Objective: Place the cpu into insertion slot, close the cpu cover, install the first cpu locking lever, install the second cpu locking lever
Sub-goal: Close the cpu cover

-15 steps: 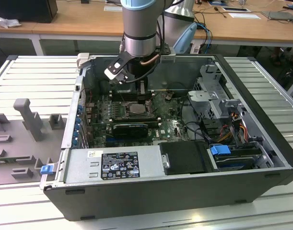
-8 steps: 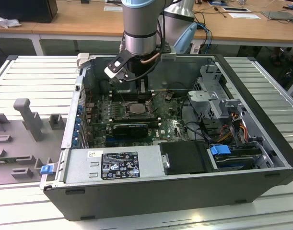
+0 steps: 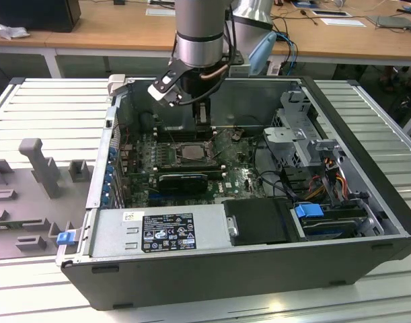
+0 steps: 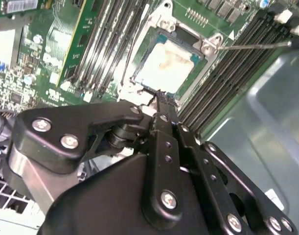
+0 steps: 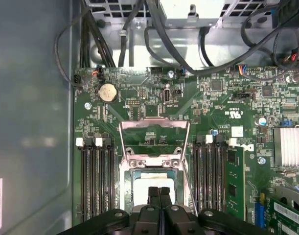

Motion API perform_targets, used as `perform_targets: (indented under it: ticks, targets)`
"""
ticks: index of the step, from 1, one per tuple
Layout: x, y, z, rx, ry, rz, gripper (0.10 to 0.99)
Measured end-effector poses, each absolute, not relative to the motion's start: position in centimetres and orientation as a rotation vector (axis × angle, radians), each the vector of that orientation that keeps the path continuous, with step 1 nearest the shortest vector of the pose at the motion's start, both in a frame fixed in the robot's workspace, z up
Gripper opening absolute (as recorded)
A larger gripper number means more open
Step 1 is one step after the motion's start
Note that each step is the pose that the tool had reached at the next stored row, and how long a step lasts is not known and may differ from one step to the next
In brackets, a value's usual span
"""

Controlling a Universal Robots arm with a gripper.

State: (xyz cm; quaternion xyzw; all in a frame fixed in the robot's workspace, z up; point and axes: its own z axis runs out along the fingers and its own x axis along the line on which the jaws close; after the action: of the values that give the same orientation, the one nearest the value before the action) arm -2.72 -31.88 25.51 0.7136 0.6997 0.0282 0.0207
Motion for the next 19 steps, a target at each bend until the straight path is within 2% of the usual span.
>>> perform_targets:
  ticks: [8, 19]
  targets:
    - [-1.5, -31.9, 26.4, 2.214, 2.172, 0.083, 0.106]
    - [3.2, -31.9, 26.3, 2.218, 2.176, 0.075, 0.106]
